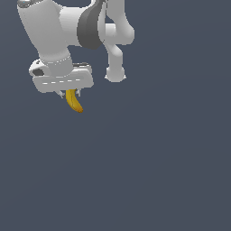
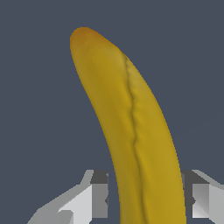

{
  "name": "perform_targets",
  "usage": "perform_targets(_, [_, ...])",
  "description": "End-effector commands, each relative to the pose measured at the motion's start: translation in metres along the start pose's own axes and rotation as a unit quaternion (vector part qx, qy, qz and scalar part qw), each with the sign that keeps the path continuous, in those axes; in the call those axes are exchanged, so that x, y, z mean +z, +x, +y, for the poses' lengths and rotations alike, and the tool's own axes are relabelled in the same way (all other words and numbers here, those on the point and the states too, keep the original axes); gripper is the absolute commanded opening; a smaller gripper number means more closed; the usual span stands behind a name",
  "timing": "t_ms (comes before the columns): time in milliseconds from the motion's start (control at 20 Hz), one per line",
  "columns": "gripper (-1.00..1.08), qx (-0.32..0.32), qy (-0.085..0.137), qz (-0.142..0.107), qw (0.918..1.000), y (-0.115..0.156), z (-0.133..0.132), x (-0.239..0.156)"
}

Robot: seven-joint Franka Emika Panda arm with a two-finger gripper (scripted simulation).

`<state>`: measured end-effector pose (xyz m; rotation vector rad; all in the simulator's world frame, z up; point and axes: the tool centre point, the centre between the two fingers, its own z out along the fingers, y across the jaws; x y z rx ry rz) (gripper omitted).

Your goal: Pick up the object and move it to a goal position.

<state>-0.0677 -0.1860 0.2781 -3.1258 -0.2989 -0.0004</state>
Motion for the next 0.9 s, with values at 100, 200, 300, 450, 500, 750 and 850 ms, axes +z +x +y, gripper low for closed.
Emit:
perform_targets(100, [-1.0, -0.001, 0.0, 0.0, 1.0, 0.001, 0.023, -0.034])
perform_targets(200, [-1.0, -0.001, 0.0, 0.0, 1.0, 0.001, 0.031, -0.044])
perform_targets(300, [-1.0, -0.001, -0.001, 0.0, 1.0, 0.002, 0.037, -0.053])
perform_targets(450, [-1.0, -0.001, -0.001, 0.0, 1.0, 0.002, 0.045, -0.063])
perform_targets(500, [-1.0, -0.001, -0.001, 0.0, 1.0, 0.003, 0.047, -0.066])
perform_targets(750, [-1.0, -0.001, -0.001, 0.0, 1.0, 0.004, 0.052, -0.073])
perform_targets(850, [-1.0, -0.001, -0.001, 0.0, 1.0, 0.004, 0.053, -0.073])
